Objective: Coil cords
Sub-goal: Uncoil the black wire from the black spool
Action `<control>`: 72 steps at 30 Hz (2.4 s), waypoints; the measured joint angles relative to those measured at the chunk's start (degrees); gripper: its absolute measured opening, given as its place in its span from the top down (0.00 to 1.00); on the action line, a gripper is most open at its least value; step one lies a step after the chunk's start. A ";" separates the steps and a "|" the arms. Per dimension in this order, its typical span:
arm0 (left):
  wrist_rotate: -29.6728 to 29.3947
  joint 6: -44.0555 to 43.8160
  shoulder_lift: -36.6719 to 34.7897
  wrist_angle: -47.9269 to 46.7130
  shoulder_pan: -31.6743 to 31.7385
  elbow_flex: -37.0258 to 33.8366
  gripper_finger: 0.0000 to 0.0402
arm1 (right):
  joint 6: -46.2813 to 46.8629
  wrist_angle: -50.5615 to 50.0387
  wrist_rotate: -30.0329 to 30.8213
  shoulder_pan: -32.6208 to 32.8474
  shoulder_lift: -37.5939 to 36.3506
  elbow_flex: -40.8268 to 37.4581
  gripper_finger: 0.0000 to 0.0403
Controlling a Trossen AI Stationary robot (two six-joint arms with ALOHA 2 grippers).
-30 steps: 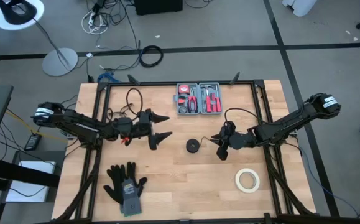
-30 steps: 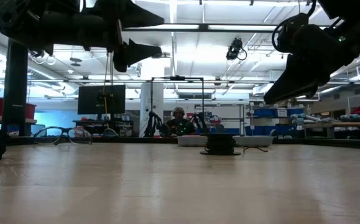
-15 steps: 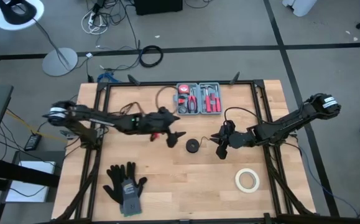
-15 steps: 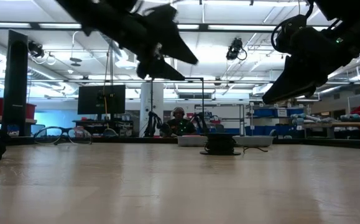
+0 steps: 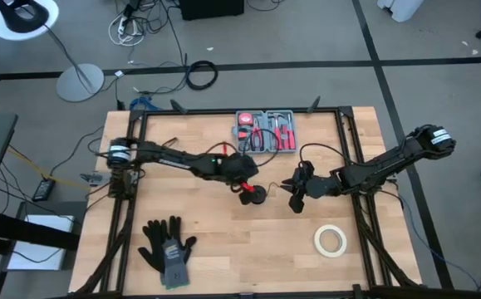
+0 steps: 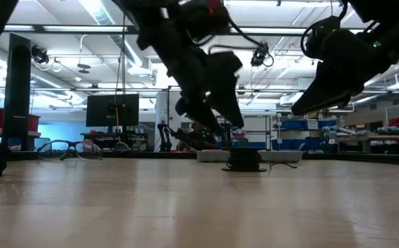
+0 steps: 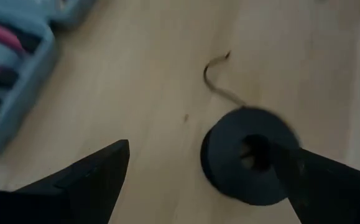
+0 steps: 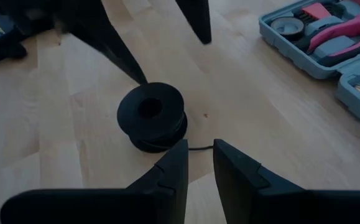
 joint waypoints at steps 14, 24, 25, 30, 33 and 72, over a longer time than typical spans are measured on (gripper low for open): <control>0.95 -1.82 8.28 -12.68 0.17 8.13 0.02 | 0.07 0.35 -0.33 0.04 0.00 0.00 0.81; -5.12 -2.13 5.39 -17.91 0.17 6.27 0.02 | -0.06 8.04 -0.32 0.04 6.33 0.00 0.81; -5.15 -2.11 5.17 -17.64 0.17 5.67 0.02 | -0.09 9.66 -0.35 0.04 8.03 0.00 0.81; -5.22 -2.24 3.33 -14.96 0.17 1.65 0.02 | -0.11 16.74 -0.46 0.04 15.51 -0.02 0.81; -5.19 -2.40 1.01 -11.01 0.17 -2.51 0.02 | -0.09 19.70 -1.84 0.04 18.10 -0.04 0.81; -4.74 -3.87 -12.53 2.46 3.17 -20.22 0.02 | -14.50 20.05 -10.37 -5.55 47.43 26.15 0.72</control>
